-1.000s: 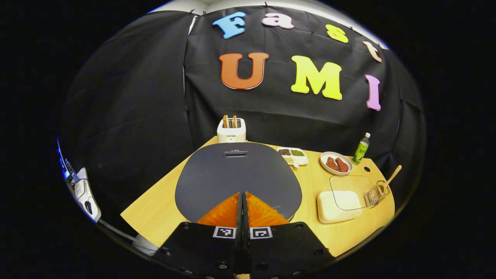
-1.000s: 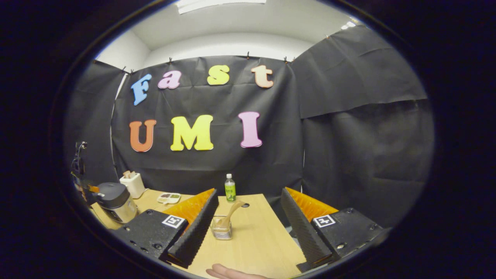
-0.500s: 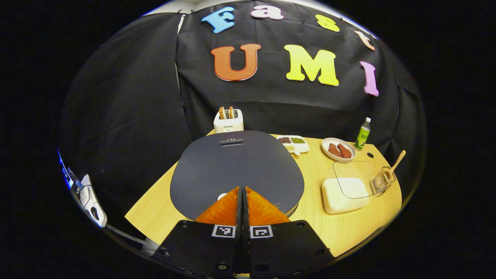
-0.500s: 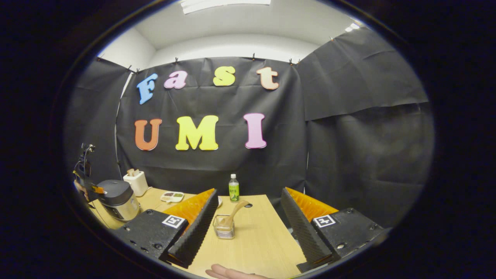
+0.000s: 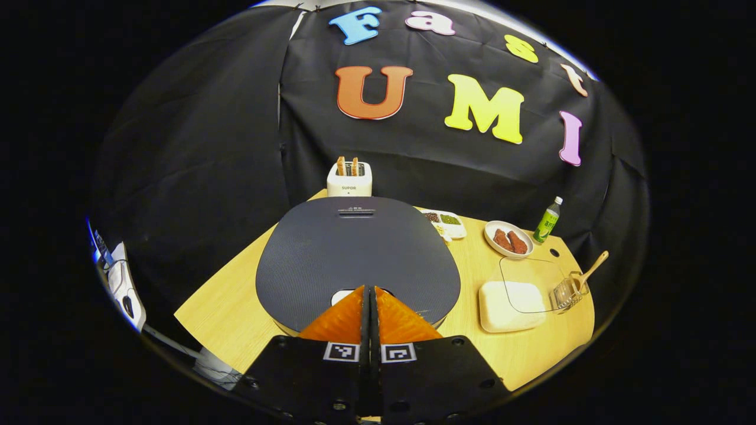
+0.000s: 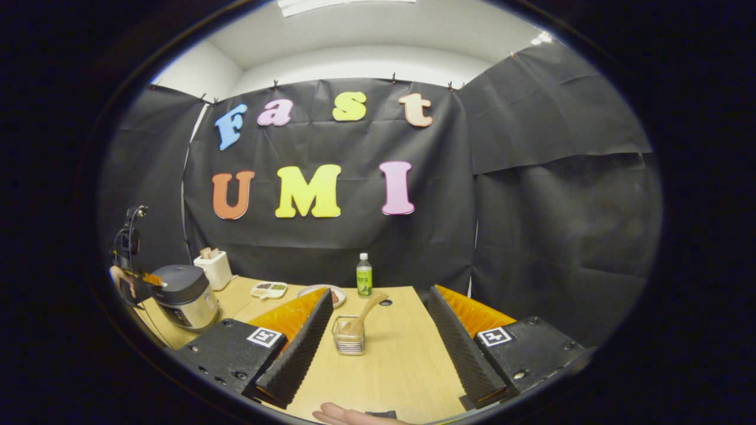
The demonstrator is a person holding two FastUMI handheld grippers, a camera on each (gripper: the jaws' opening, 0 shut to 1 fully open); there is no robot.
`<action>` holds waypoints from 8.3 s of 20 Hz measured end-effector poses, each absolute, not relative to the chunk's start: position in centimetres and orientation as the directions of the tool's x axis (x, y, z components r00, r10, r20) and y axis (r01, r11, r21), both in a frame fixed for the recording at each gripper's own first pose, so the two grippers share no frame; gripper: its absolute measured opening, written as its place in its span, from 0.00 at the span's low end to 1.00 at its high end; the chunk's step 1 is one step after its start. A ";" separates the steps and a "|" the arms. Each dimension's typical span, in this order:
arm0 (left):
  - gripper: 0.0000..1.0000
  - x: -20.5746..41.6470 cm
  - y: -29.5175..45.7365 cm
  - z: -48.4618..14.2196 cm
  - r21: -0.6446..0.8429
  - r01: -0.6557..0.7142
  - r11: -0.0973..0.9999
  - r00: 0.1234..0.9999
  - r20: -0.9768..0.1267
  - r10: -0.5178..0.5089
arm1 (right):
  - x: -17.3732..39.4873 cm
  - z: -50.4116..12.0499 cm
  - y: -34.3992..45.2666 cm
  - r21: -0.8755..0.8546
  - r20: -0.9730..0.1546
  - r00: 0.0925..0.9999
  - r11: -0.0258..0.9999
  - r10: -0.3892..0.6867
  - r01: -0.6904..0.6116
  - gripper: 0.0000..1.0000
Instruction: Close the left gripper, press the button to open the rice cooker; take a wooden spoon from the chopstick holder with the right hand, scoop a spoonful of rice and pour it into the rice cooker, then put the wooden spoon back into the chopstick holder.
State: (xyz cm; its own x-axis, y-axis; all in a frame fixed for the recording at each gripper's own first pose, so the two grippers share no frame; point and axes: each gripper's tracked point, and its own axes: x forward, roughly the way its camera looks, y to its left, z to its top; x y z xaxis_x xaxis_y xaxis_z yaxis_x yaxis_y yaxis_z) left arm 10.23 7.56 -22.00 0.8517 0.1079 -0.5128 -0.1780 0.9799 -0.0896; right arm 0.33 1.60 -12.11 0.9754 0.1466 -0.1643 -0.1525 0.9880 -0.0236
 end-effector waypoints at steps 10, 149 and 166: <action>0.94 3.1 5.5 -9.1 0.003 -0.140 0.990 0.975 -0.176 0.138 | 1.2 -13.8 2.3 -0.013 -0.176 0.974 0.989 0.143 -0.147 1.00; 0.95 -20.7 8.8 -14.0 -0.039 -0.070 0.997 0.997 -0.016 0.069 | 11.9 -14.9 54.4 0.757 -0.117 0.660 0.497 0.742 -0.424 0.12; 0.95 -21.5 8.5 -14.0 -0.032 -0.081 0.996 0.997 -0.005 0.080 | 8.2 -14.2 60.0 0.150 -0.084 0.698 0.701 0.711 -0.697 0.10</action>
